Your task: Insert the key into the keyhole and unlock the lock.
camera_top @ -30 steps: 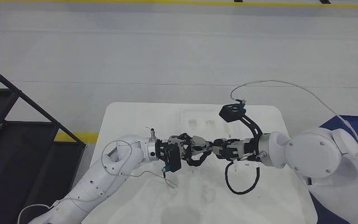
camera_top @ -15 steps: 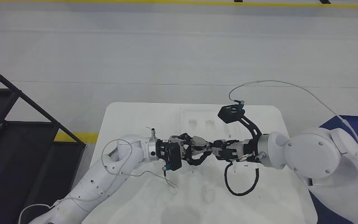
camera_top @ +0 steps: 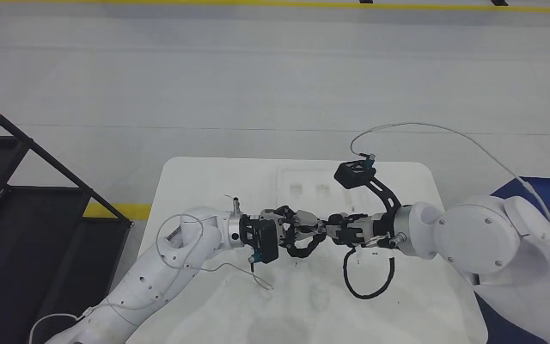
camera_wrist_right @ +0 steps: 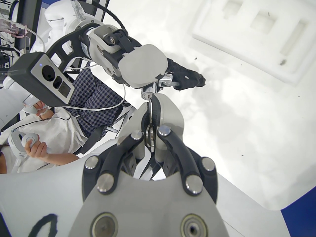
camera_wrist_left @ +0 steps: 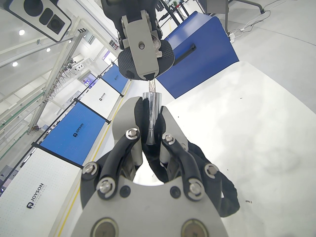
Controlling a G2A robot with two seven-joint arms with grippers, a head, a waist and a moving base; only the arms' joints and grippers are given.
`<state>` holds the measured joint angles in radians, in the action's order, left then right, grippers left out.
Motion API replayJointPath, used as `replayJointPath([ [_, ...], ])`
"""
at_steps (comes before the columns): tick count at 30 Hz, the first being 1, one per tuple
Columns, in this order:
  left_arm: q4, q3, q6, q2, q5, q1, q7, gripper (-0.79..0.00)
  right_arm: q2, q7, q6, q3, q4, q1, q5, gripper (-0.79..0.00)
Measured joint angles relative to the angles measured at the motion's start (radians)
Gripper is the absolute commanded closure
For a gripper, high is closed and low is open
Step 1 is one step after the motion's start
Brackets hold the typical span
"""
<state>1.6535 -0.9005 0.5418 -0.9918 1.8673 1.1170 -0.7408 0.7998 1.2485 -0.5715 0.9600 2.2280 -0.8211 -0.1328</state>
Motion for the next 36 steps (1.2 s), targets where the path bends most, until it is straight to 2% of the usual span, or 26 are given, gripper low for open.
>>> replayJointPath([
  [31,-0.032,0.02,0.066,-0.016,-0.072,-0.012,0.002,0.0,0.005,-0.022,-0.016,-0.072,-0.019,0.064,0.014,0.0],
  [33,-0.038,0.02,0.069,-0.017,-0.08,-0.012,0.003,0.0,0.006,-0.028,-0.019,-0.073,-0.024,0.065,0.014,-0.425],
  [34,-0.042,0.02,0.072,-0.018,-0.089,-0.012,0.005,0.0,0.007,-0.031,-0.021,-0.073,-0.027,0.065,0.015,-0.785],
  [36,-0.049,0.02,0.078,-0.02,-0.104,-0.011,0.007,0.0,0.008,-0.035,-0.02,-0.072,-0.03,0.065,0.016,-0.785],
])
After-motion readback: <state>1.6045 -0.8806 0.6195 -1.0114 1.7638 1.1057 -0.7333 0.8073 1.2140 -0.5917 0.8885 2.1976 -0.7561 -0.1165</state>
